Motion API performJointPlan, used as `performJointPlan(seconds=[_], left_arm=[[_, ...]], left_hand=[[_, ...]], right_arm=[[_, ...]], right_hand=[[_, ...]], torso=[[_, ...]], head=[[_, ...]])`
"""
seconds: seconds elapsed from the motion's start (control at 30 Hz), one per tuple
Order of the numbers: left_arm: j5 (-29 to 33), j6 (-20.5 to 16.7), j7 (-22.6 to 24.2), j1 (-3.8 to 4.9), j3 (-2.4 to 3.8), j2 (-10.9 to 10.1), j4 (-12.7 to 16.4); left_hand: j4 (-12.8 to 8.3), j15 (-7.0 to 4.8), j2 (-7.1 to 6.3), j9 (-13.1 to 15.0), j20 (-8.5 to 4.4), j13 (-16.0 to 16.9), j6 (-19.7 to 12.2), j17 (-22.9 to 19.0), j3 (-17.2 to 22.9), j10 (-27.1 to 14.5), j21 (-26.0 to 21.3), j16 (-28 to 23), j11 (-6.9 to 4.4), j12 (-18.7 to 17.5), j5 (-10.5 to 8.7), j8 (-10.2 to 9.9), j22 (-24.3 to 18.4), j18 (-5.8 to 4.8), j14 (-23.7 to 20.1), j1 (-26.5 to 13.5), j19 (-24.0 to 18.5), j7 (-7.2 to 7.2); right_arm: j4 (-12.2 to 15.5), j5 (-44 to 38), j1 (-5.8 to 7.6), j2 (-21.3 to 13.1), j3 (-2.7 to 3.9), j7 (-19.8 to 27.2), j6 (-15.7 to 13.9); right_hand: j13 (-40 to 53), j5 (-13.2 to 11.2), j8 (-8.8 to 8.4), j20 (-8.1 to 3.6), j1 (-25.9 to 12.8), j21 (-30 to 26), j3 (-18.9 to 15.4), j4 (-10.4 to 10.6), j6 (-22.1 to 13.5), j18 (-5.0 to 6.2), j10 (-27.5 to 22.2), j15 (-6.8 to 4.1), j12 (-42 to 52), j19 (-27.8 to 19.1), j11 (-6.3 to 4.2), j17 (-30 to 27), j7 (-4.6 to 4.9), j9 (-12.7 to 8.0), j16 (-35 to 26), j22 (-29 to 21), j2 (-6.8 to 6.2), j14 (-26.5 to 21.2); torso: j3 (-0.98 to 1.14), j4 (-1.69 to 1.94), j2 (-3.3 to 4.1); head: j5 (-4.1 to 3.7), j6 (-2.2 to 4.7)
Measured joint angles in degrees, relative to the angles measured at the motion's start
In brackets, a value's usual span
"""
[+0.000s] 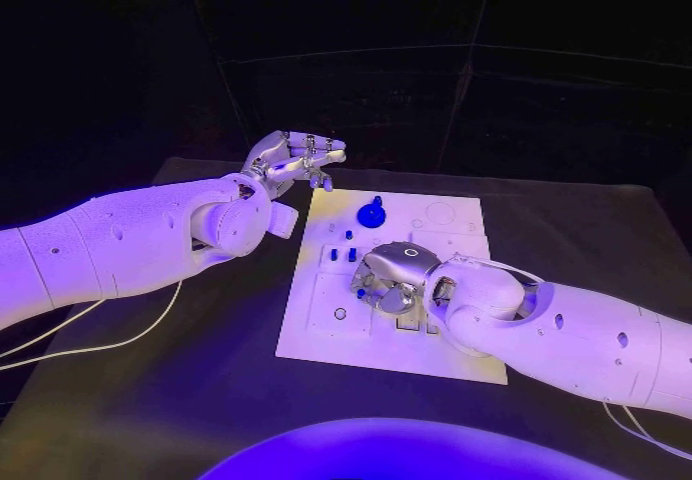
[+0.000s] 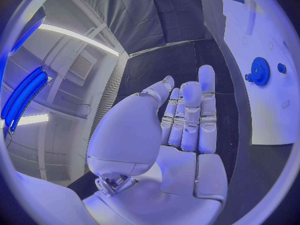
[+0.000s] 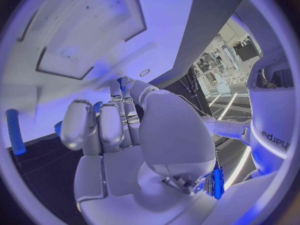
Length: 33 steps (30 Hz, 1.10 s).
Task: Assemble the parts on the task board
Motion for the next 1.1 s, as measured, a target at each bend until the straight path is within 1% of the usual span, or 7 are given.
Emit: performJointPlan(seconds=[0.2,0.43,0.57,0.73,0.83,0.93,1.1], left_arm=[[0.0,0.1,-0.1,0.01,0.0,-0.1,0.1],[0.0,0.2,-0.2,0.01,0.0,-0.2,0.1],[0.0,0.3,-0.3,0.01,0.0,-0.2,0.1],[0.0,0.4,-0.4,0.01,0.0,-0.2,0.0],[0.0,0.5,-0.4,0.01,0.0,-0.2,-0.1],[0.0,0.6,-0.4,0.01,0.0,-0.1,-0.2],[0.0,0.7,-0.4,0.0,-0.02,0.1,-0.4]], left_hand=[[0.0,-0.21,0.0,0.0,0.0,0.0,-0.2,-0.1,0.0,-0.2,-0.2,0.0,0.21,0.0,0.0,0.0,0.0,0.0,-0.2,0.0,0.0,0.21],[0.2,-0.01,0.0,0.0,0.0,0.0,-0.2,-0.2,-0.2,-0.2,-0.2,0.0,0.21,0.0,0.0,0.0,-0.1,0.0,-0.4,0.0,0.0,0.21],[0.2,-0.01,0.0,0.0,0.0,0.0,-0.2,-0.2,-0.2,-0.2,-0.2,0.0,0.21,0.0,0.0,0.0,-0.1,0.0,-0.4,0.0,0.0,0.21],[0.2,0.0,0.0,0.0,0.17,0.0,-0.2,-0.3,-0.2,-0.2,-0.2,0.0,0.21,0.0,0.0,0.0,-0.1,0.0,-0.4,0.0,-0.2,0.21],[0.2,-0.01,0.0,0.0,0.17,0.0,-0.2,-0.3,-0.2,-0.2,-0.2,0.0,0.21,0.0,0.0,0.0,-0.2,-0.01,-0.4,0.0,-0.2,0.21],[0.2,-0.01,0.0,0.0,0.17,0.0,-0.2,-0.3,-0.2,-0.2,-0.2,0.0,0.21,0.0,0.0,0.0,-0.2,-0.01,-0.4,0.0,-0.2,0.21],[0.2,0.0,0.0,0.0,0.17,0.0,-0.2,-0.3,-0.2,-0.2,-0.2,0.0,0.21,0.0,0.0,0.0,-0.2,-0.01,-0.4,0.0,-0.2,0.21]], right_arm=[[-0.1,0.4,-0.01,-0.1,-0.09,0.2,-0.4],[0.9,1.2,-0.2,-1.9,-0.28,0.7,-2.3],[2.6,1.9,-0.2,-3.7,-0.28,1.1,-3.7],[5.7,3.5,0.0,-7.2,-0.09,1.7,-5.3],[6.8,5.1,0.9,-9.7,1.13,1.8,-5.7],[7.1,6.7,2.71,-12.1,2.34,1.6,-5.8],[6.6,8.4,5.1,-15.0,3.21,0.5,-5.3]], right_hand=[[-2.0,0.0,-0.68,0.97,-1.3,-1.9,-0.8,0.2,-4.7,0.0,-4.7,0.99,-2.6,-1.4,1.2,-1.9,0.82,-0.2,-0.8,-3.0,-0.88,0.0],[-2.2,0.2,-0.68,1.17,-1.6,-2.9,-1.6,0.2,-5.8,0.0,-5.9,0.99,-2.9,-2.2,1.62,-3.5,1.03,-0.2,-1.5,-4.9,-1.12,0.0],[-2.2,0.2,-0.68,1.17,-1.6,-2.9,-1.7,0.3,-5.8,0.0,-5.9,0.99,-2.6,-2.2,1.62,-3.9,1.03,0.0,-1.7,-4.9,-1.12,0.0],[-2.2,0.5,-0.67,1.17,-1.5,-2.9,-1.9,0.2,-5.8,0.0,-5.9,0.99,-2.5,-2.2,1.62,-4.3,1.03,0.0,-2.0,-4.8,-1.12,0.0],[-2.2,0.5,-0.67,1.17,-1.7,-2.9,-2.1,0.3,-5.8,0.0,-5.9,0.98,-2.2,-2.2,1.62,-4.4,1.03,0.0,-2.0,-4.7,-1.22,0.0],[-2.3,0.8,-0.67,1.17,-2.1,-2.9,-3.0,0.4,-6.2,0.0,-5.9,0.98,-2.1,-2.2,1.6,-4.5,0.68,0.0,-2.0,-4.7,-1.64,0.0],[-2.6,1.5,-0.67,1.17,-2.7,-2.9,-5.4,0.8,-6.5,0.0,-6.8,0.98,-1.7,-2.2,0.95,-4.5,0.39,0.0,-2.0,-4.5,-2.24,0.0]], torso=[[0.0,0.0,-0.01],[0.04,-0.02,-0.08],[0.08,-0.09,-0.14],[0.09,-0.09,-0.22],[0.09,-0.15,-0.32],[0.08,-0.25,-0.43],[0.04,-0.34,-0.59]], head=[[0.05,-0.12],[0.1,0.02],[0.12,0.18],[-0.41,0.7],[-0.9,1.18],[-1.46,1.59],[-2.21,2.14]])
